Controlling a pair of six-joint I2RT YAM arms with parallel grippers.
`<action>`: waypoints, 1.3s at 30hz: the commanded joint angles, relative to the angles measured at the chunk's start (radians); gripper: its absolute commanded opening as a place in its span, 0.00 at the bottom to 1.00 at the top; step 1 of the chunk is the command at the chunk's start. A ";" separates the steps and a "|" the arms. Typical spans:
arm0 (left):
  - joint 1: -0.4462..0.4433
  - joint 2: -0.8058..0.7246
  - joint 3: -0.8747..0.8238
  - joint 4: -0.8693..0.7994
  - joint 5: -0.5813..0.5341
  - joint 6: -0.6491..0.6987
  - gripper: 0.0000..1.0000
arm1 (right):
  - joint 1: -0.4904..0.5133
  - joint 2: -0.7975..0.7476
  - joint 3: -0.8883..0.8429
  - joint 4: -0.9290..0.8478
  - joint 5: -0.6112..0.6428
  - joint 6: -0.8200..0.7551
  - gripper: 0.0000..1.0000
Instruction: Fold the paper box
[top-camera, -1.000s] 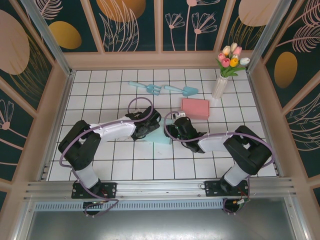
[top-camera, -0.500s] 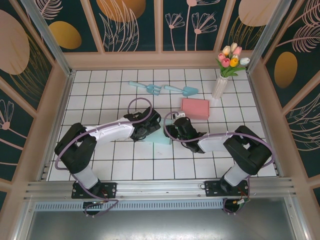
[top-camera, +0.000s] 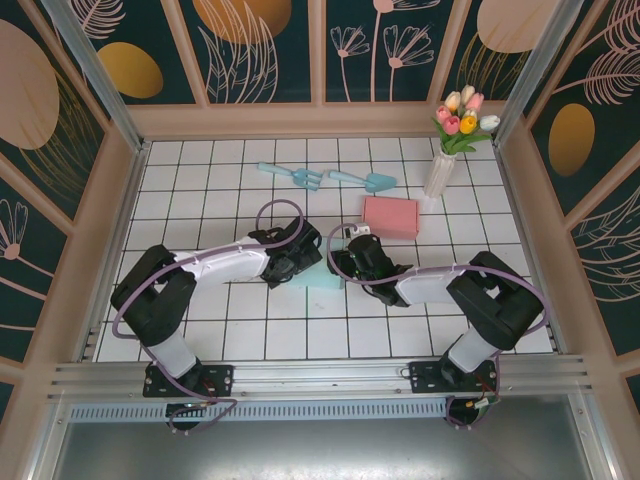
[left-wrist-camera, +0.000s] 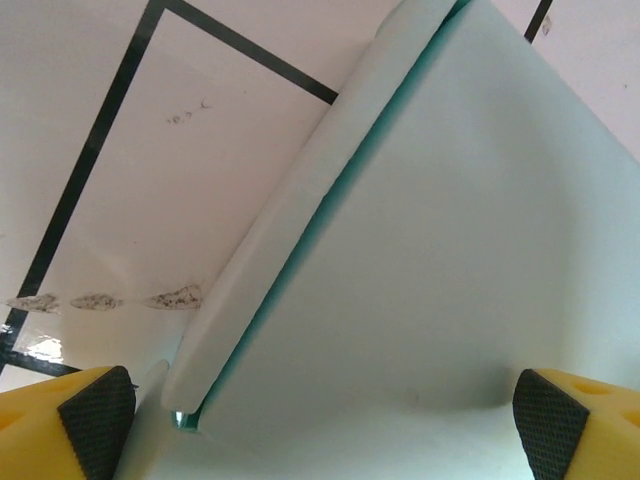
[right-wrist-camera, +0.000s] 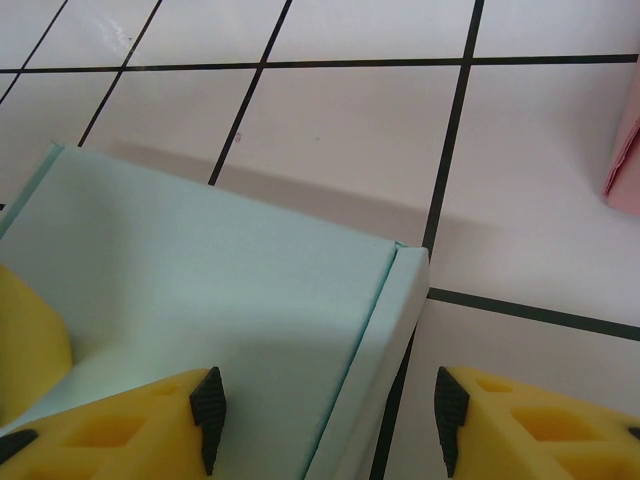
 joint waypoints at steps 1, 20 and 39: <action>-0.007 0.032 -0.013 0.023 0.020 -0.014 0.98 | 0.014 -0.005 -0.029 -0.064 0.004 -0.013 0.60; -0.008 0.021 -0.033 0.009 -0.024 -0.025 0.95 | 0.023 -0.045 -0.031 -0.070 -0.006 -0.004 0.60; -0.008 0.015 -0.042 0.013 -0.033 -0.036 0.95 | 0.136 -0.319 -0.208 -0.021 0.038 0.182 0.58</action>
